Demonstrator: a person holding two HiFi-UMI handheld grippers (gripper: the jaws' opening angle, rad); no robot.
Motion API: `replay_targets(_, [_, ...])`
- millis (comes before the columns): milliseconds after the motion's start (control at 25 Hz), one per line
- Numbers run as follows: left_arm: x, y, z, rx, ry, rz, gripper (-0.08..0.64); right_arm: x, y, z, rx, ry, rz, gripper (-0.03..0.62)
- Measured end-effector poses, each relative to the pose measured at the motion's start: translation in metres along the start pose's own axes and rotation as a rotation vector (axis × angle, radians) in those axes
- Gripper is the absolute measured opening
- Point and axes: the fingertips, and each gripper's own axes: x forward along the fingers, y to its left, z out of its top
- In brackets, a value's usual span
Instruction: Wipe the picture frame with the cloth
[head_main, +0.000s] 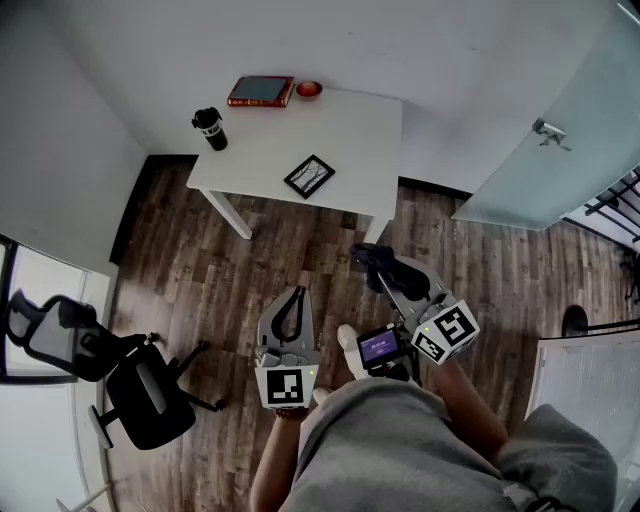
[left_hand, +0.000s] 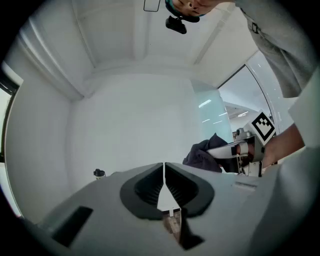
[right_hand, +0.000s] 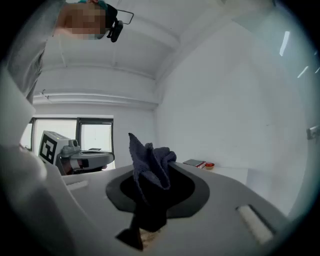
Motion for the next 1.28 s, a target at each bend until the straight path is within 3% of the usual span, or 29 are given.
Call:
replay_targets(480, [0.093, 0.004, -0.027, 0.036, 0.097, -0.007, 0.038, 0.046, -0.098, -0.002, 0.029, -0.006, 0.028, 0.11])
replay_targets(920, [0.126, 0.03, -0.077, 0.048, 0.243, 0.002, 0.081, 0.093, -0.166, -0.024, 0.078, 0.062, -0.003, 0.112])
replay_targets(1080, [0.15, 0.051, -0.085, 0.007, 0.226, -0.027, 0.098, 0.119, -0.182, -0.033, 0.112, 0.084, -0.043, 0.112])
replay_targets(1280, [0.199, 0.081, -0.097, -0.003, 0.225, -0.124, 0.115, 0.155, -0.207, -0.03, 0.102, 0.095, -0.118, 0.112])
